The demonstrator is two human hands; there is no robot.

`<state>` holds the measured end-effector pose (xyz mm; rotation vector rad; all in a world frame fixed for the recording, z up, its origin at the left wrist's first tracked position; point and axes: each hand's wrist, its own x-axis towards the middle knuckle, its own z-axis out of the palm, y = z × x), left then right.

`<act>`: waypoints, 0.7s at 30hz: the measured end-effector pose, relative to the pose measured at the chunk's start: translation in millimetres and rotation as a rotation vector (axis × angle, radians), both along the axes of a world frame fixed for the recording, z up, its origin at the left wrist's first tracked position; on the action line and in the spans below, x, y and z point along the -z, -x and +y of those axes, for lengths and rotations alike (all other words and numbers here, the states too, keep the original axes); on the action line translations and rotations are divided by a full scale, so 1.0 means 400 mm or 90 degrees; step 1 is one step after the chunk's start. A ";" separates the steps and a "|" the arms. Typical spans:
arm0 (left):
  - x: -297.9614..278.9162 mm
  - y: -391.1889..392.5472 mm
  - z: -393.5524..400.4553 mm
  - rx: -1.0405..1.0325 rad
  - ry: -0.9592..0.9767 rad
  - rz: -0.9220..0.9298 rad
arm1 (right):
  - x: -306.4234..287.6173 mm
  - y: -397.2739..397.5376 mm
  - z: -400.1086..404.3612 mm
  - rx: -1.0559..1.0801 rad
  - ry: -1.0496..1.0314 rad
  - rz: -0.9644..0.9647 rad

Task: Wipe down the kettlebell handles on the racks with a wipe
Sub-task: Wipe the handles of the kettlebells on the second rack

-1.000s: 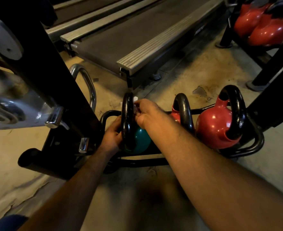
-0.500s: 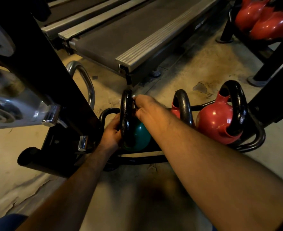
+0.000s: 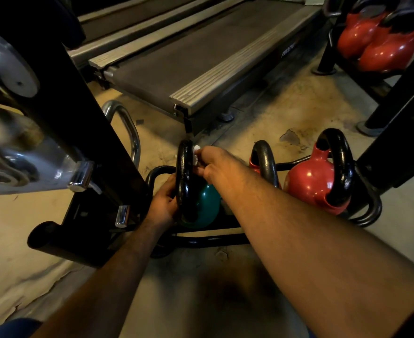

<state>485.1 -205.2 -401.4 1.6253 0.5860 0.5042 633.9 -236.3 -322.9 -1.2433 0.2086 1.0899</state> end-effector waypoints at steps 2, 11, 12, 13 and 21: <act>-0.001 -0.003 -0.003 -0.003 -0.001 -0.001 | -0.008 0.008 0.005 -0.013 0.017 -0.016; -0.002 0.006 -0.004 -0.005 -0.004 0.014 | -0.019 0.040 -0.052 -0.087 -0.024 -0.024; -0.001 0.007 -0.003 0.000 -0.010 0.017 | -0.012 0.045 -0.058 -0.101 -0.016 -0.033; 0.000 0.007 -0.001 -0.001 -0.016 0.027 | -0.011 0.051 -0.072 -0.119 -0.015 -0.035; -0.036 -0.002 -0.016 0.003 0.005 0.048 | -0.018 0.096 -0.236 -0.323 0.014 -0.212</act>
